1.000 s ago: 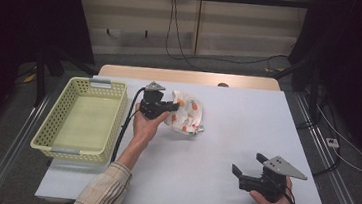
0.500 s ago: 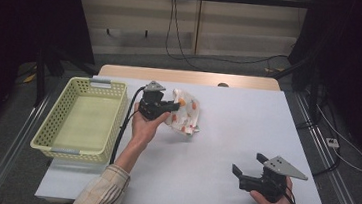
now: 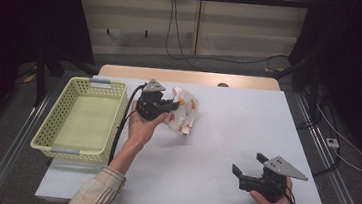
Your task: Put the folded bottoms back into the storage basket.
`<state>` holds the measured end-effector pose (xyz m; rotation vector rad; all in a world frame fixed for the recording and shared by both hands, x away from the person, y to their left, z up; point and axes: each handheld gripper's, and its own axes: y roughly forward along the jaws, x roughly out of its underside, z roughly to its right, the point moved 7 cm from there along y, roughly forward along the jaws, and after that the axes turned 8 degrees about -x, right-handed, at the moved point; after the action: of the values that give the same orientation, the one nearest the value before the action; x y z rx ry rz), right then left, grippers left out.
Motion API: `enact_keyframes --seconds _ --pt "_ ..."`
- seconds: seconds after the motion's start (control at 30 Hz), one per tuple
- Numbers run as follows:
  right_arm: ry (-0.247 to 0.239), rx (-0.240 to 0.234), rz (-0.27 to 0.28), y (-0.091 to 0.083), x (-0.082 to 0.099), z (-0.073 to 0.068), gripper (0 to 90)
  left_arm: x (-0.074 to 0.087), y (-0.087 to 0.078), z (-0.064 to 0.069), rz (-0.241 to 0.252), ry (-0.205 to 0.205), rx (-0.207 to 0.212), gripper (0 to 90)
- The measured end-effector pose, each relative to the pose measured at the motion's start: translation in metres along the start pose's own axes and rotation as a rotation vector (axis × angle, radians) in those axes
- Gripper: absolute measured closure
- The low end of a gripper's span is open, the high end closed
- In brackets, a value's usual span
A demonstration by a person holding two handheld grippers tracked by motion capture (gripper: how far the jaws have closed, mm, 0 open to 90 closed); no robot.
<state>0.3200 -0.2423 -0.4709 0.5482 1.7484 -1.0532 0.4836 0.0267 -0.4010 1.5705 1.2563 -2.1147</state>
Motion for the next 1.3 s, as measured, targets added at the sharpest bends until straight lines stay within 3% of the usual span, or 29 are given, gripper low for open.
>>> enact_keyframes --seconds 0.27,0.43,0.53,0.93,1.3 --pt "-0.005 -0.002 0.002 0.000 0.000 0.000 4.9 -0.005 -0.016 0.002 0.020 0.035 -0.009 82.4" --pt "-0.008 0.000 0.002 0.000 0.000 0.000 4.7 -0.003 -0.023 -0.001 0.025 0.025 -0.016 82.4" --pt "-0.012 0.000 0.003 0.000 -0.001 0.000 4.6 -0.004 -0.029 -0.002 0.017 0.053 -0.034 82.4" --pt "-0.015 -0.003 0.005 0.000 -0.001 -0.001 4.4 -0.008 -0.047 -0.010 0.052 0.056 -0.059 82.5" --pt "-0.013 -0.001 0.002 0.001 -0.001 -0.001 4.4 -0.010 -0.064 -0.012 0.064 0.084 -0.080 82.5"
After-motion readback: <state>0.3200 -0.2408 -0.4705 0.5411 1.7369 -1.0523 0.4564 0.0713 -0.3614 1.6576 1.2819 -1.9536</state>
